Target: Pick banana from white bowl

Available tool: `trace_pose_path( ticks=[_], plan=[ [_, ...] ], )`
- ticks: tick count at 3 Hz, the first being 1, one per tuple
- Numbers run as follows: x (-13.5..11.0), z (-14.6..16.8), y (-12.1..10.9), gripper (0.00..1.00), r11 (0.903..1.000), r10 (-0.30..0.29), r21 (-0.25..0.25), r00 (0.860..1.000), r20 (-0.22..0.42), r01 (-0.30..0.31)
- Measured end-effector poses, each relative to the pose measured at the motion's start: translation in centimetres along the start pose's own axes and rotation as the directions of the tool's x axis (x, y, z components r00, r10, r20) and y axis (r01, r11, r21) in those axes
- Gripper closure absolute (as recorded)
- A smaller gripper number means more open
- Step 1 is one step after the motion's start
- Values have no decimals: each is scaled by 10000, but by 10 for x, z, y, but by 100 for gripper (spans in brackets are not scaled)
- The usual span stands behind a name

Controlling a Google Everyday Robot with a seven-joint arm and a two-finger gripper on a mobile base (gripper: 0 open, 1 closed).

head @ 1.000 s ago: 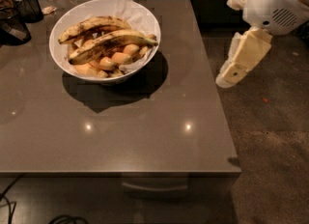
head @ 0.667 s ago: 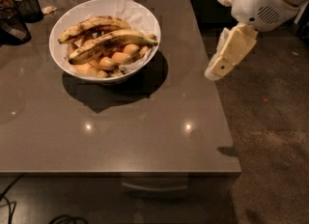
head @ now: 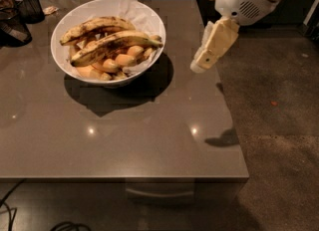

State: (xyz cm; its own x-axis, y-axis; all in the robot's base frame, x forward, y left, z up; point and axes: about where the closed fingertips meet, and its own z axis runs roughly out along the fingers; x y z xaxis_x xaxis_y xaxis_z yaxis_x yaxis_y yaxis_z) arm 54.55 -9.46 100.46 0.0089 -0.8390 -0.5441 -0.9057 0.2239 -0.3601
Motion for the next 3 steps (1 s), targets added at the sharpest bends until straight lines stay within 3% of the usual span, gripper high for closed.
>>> trace_pose_path(
  ticks=[1,2,3],
  plan=[
    [-26,16,0,0,9990,-418,-121,9985,353,422],
    [-46,33,-2,0,9964,-590,-563,9957,721,631],
    [-65,54,4,0,9873,-965,-1162,9901,1018,1082]
  ],
)
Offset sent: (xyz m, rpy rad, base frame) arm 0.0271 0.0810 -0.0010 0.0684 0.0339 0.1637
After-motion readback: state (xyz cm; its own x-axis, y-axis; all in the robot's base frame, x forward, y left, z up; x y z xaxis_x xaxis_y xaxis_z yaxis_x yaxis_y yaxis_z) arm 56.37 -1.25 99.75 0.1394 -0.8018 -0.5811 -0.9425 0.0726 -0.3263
